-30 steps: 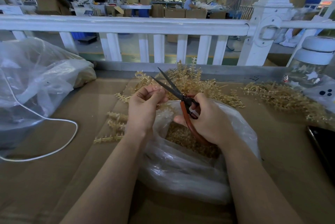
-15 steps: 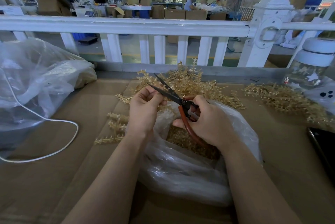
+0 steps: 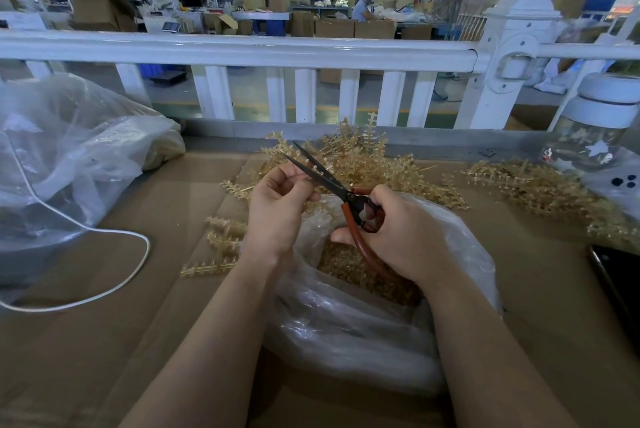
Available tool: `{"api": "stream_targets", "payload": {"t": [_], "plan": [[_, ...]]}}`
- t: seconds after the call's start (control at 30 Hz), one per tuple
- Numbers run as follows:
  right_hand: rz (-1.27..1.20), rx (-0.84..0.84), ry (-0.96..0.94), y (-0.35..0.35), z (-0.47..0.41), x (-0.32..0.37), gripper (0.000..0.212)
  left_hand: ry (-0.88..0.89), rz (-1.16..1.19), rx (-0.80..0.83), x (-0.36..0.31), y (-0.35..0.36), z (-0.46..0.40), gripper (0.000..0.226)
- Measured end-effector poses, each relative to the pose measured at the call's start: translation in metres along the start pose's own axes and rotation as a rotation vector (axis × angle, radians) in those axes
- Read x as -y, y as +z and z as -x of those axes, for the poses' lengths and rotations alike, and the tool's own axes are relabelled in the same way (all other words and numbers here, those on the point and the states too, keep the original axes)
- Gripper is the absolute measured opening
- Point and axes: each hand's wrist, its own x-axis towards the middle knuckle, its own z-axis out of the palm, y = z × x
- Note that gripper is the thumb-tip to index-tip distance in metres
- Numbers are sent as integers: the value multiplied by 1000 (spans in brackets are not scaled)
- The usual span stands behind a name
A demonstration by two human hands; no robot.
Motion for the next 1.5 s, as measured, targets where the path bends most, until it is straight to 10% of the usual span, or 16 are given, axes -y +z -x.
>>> {"api": "stream_targets", "payload": {"t": [1.5], "plan": [[29,-92,-54,-3,1,3,65,-14,6,38,0,-2,3,11]]}}
